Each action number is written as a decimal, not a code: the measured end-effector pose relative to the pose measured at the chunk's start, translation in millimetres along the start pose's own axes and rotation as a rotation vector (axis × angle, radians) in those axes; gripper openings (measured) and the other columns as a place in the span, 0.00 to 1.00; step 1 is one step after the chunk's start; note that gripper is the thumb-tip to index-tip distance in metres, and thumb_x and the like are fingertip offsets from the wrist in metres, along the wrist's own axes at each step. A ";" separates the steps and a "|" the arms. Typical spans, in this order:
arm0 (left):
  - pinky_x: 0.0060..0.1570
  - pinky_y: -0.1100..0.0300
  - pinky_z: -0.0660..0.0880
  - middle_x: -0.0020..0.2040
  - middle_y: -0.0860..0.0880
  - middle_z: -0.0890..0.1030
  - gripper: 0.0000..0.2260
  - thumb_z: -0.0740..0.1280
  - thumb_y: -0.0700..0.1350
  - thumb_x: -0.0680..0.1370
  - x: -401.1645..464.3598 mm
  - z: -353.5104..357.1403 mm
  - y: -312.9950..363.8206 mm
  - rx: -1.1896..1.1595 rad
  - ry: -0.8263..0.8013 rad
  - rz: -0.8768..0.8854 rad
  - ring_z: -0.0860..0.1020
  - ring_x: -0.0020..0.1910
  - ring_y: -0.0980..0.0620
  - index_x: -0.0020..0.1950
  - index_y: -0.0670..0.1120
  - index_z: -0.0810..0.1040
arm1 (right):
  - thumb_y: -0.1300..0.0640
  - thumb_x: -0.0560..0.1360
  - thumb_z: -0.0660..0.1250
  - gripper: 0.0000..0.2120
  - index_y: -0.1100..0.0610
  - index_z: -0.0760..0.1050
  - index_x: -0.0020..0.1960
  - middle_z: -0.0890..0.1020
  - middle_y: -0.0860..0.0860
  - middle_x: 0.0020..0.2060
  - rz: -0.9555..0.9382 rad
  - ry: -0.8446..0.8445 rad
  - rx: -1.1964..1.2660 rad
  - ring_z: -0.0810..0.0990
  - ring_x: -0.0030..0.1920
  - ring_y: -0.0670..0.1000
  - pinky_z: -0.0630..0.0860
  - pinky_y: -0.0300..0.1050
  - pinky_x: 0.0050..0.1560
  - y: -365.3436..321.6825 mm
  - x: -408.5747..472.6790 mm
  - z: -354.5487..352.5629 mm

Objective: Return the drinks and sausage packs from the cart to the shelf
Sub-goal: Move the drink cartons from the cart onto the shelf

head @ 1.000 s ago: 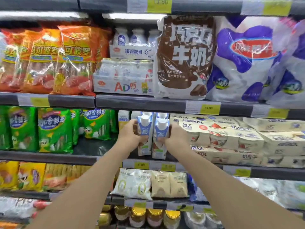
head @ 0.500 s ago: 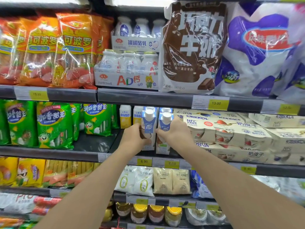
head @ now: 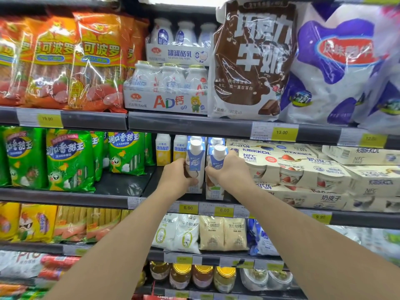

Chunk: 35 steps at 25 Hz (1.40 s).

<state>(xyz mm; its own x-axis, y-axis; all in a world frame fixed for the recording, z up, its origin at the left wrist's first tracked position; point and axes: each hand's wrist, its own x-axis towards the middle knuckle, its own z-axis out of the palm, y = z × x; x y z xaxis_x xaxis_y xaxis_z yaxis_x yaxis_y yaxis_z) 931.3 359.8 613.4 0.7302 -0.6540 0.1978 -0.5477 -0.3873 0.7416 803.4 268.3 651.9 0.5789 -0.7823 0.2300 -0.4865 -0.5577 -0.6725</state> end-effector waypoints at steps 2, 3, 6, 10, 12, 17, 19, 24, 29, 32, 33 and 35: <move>0.47 0.58 0.75 0.52 0.51 0.83 0.17 0.78 0.42 0.70 -1.1 0.5 0.1 -0.001 0.004 0.000 0.80 0.51 0.50 0.56 0.48 0.77 | 0.45 0.74 0.71 0.27 0.62 0.67 0.62 0.77 0.51 0.40 0.007 0.002 -0.010 0.73 0.33 0.43 0.68 0.38 0.28 -0.2 -1.8 1.6; 0.48 0.57 0.75 0.52 0.50 0.83 0.17 0.78 0.42 0.70 -1.5 0.6 0.2 0.005 0.005 -0.003 0.80 0.51 0.50 0.56 0.48 0.77 | 0.44 0.74 0.71 0.28 0.62 0.66 0.62 0.78 0.53 0.45 0.012 0.004 -0.016 0.74 0.34 0.44 0.69 0.39 0.28 0.2 -3.3 2.0; 0.50 0.55 0.77 0.55 0.49 0.82 0.22 0.78 0.44 0.70 -8.2 -0.1 1.0 0.031 -0.020 -0.076 0.80 0.52 0.49 0.61 0.47 0.74 | 0.41 0.72 0.72 0.30 0.60 0.67 0.62 0.78 0.56 0.52 -0.008 0.009 -0.042 0.77 0.42 0.50 0.71 0.41 0.35 3.7 -12.8 -1.2; 0.49 0.54 0.77 0.55 0.47 0.79 0.23 0.74 0.54 0.72 -41.1 -14.8 9.4 0.341 -0.102 -0.034 0.78 0.52 0.47 0.61 0.44 0.73 | 0.41 0.76 0.67 0.24 0.60 0.72 0.58 0.80 0.52 0.47 -0.089 0.027 -0.147 0.78 0.45 0.51 0.75 0.43 0.39 7.7 -36.4 -29.9; 0.49 0.53 0.77 0.52 0.47 0.80 0.20 0.69 0.57 0.76 -59.4 -23.4 31.8 0.450 -0.173 0.115 0.79 0.50 0.47 0.58 0.43 0.76 | 0.41 0.77 0.64 0.22 0.60 0.77 0.54 0.83 0.53 0.46 -0.099 0.055 -0.237 0.80 0.46 0.53 0.79 0.50 0.46 21.1 -46.9 -50.5; 0.66 0.49 0.70 0.69 0.44 0.73 0.31 0.62 0.63 0.77 -75.6 14.5 104.7 0.690 -0.399 0.505 0.71 0.67 0.45 0.73 0.45 0.66 | 0.38 0.77 0.62 0.28 0.59 0.71 0.66 0.78 0.56 0.60 -0.020 0.023 -0.623 0.76 0.61 0.58 0.75 0.53 0.59 83.8 -73.0 -104.1; 0.72 0.44 0.62 0.75 0.42 0.67 0.36 0.60 0.66 0.77 -74.9 48.8 122.2 0.847 -0.414 0.617 0.65 0.74 0.42 0.77 0.44 0.61 | 0.36 0.76 0.61 0.30 0.57 0.68 0.68 0.75 0.56 0.64 0.027 0.002 -0.744 0.72 0.64 0.58 0.72 0.55 0.63 114.5 -86.4 -125.5; 0.76 0.38 0.49 0.79 0.42 0.60 0.39 0.56 0.68 0.77 -74.4 128.9 160.1 0.879 -0.433 0.735 0.56 0.78 0.41 0.80 0.45 0.54 | 0.33 0.77 0.57 0.42 0.56 0.50 0.80 0.55 0.57 0.79 0.255 -0.065 -0.848 0.54 0.78 0.60 0.59 0.60 0.74 195.2 -124.8 -185.2; 0.76 0.39 0.49 0.79 0.41 0.57 0.40 0.57 0.68 0.77 -108.0 219.6 227.4 0.817 -0.544 0.905 0.55 0.79 0.41 0.80 0.45 0.52 | 0.32 0.75 0.59 0.42 0.57 0.53 0.79 0.54 0.59 0.79 0.457 -0.021 -0.814 0.54 0.78 0.61 0.60 0.60 0.74 285.2 -180.1 -246.1; 0.74 0.38 0.54 0.76 0.40 0.63 0.39 0.57 0.67 0.77 -146.7 290.0 277.5 0.799 -0.612 1.032 0.60 0.75 0.40 0.79 0.44 0.54 | 0.32 0.76 0.57 0.43 0.57 0.48 0.80 0.51 0.58 0.80 0.577 -0.041 -0.816 0.50 0.79 0.61 0.58 0.60 0.75 344.6 -221.7 -286.9; 0.74 0.38 0.55 0.75 0.40 0.63 0.39 0.58 0.67 0.77 -160.6 313.3 292.6 0.793 -0.643 1.056 0.60 0.75 0.40 0.79 0.44 0.54 | 0.32 0.77 0.56 0.43 0.57 0.48 0.80 0.50 0.58 0.80 0.608 -0.041 -0.810 0.50 0.79 0.61 0.58 0.60 0.75 362.6 -235.5 -300.7; 0.73 0.39 0.56 0.75 0.40 0.64 0.38 0.58 0.67 0.77 -200.3 365.8 329.3 0.783 -0.700 1.109 0.61 0.75 0.40 0.78 0.44 0.57 | 0.33 0.76 0.57 0.43 0.57 0.49 0.80 0.53 0.58 0.79 0.686 -0.020 -0.797 0.53 0.78 0.61 0.60 0.59 0.74 403.1 -272.0 -337.3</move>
<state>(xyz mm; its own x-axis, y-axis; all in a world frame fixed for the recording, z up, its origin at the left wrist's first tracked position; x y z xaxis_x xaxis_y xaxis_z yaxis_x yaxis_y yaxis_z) 455.3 125.5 583.4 -0.3915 -0.9156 -0.0918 -0.9067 0.4009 -0.1309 229.1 162.6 555.5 0.0238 -0.9989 -0.0415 -0.9997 -0.0240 0.0052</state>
